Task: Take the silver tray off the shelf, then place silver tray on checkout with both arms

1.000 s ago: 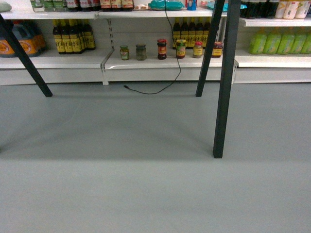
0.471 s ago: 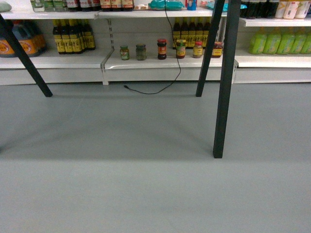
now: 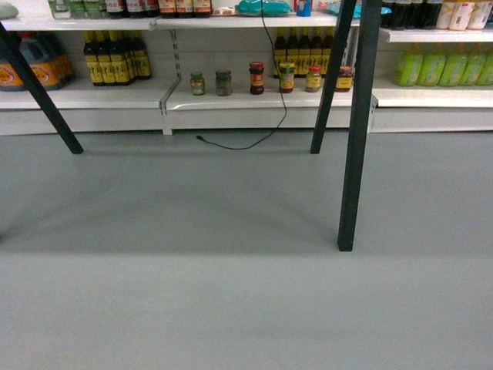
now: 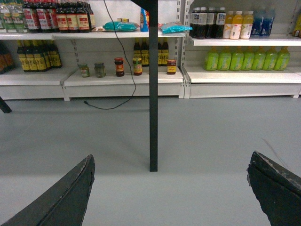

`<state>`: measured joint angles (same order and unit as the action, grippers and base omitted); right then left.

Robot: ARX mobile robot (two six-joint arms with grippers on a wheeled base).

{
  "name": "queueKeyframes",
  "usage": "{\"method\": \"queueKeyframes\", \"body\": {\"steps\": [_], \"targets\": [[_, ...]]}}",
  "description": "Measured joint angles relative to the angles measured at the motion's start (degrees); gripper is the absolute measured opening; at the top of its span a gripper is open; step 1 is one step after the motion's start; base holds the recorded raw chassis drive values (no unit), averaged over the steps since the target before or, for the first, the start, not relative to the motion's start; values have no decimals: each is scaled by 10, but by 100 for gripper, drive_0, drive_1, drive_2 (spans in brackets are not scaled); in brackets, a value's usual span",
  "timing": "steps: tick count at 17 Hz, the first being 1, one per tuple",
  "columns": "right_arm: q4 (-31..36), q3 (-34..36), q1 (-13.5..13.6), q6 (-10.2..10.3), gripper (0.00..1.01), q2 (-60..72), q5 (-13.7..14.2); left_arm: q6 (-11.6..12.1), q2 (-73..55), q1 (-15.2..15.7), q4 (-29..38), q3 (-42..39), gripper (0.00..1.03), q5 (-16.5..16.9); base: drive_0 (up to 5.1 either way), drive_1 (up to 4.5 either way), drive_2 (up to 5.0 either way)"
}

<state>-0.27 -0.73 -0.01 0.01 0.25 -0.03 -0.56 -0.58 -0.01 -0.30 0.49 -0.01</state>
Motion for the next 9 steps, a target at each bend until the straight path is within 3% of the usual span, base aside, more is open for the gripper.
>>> {"method": "queueKeyframes", "body": {"steps": [9], "targets": [[0, 0, 0, 0, 98, 0, 0, 0, 0, 0, 0, 0, 98, 0, 0, 0, 0]]}}
